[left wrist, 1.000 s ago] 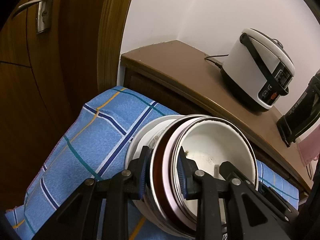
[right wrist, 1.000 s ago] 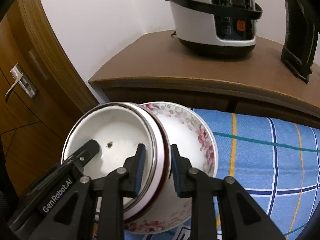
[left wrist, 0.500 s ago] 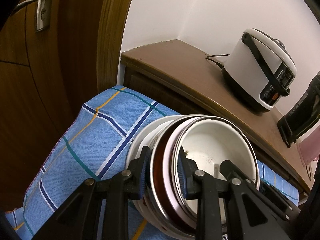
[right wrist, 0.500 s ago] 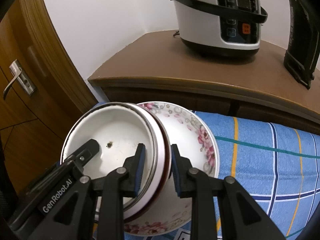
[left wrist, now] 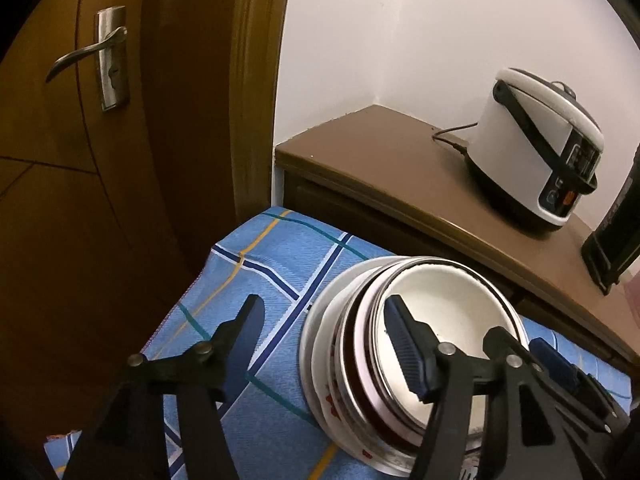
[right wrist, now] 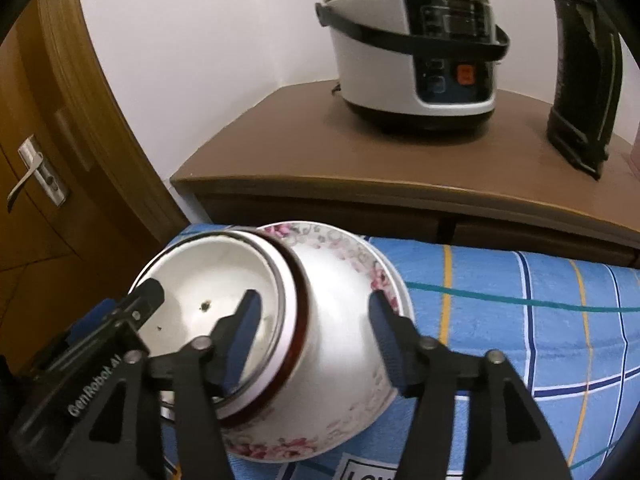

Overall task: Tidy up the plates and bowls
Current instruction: 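Open both grippers to release the bowls on the plates, then withdraw both grippers up and away from the dish stack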

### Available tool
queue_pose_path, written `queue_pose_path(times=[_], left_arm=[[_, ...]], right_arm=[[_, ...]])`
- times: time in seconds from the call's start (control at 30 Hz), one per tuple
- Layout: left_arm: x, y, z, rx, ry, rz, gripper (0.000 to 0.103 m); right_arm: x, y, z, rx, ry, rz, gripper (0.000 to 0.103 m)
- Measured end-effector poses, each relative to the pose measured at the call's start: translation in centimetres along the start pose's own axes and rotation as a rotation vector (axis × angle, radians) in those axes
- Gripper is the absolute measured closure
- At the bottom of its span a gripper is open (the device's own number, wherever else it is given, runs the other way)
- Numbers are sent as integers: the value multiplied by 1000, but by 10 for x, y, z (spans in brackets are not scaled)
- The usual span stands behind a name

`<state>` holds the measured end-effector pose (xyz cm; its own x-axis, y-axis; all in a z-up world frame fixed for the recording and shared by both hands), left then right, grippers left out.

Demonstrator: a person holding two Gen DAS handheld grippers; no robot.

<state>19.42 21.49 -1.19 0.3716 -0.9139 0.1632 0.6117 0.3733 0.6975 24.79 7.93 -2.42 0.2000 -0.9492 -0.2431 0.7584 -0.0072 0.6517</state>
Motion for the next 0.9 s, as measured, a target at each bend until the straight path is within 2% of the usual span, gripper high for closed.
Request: queue_pose_path(times=[0.17,0.23,0.33,0.53,0.63,0.9], left_arm=[[-1,-2,17,69,37,-24,34],[-3,-5,25,101,67,-27,26],[-7,-9,33,124,75,-26,25],[-14,-22,50,135,62,-33,25],[-16,-29,52,122,54,-37,25],[-18,-43,72,135,39,-58,25]], right_arm=[[1,-3,12,25,3,2,32],[1,-4,19,41,1,4,28],[1,-7,29,73,-6,10,23],[0,-20,53,135,-25,29,16],[-1,-25,61,147,-7,26,12],[-3,-42,81,173,11,24,11]])
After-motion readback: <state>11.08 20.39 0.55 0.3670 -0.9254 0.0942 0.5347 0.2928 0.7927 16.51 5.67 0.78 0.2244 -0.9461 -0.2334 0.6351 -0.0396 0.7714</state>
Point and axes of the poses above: each gripper's, at about its wrist camera, not at the fingertips, and z roughly against the way its jaws point, x to its right, y to its top, the point moved 1 cm from there along -z, roughly the way its jaws point
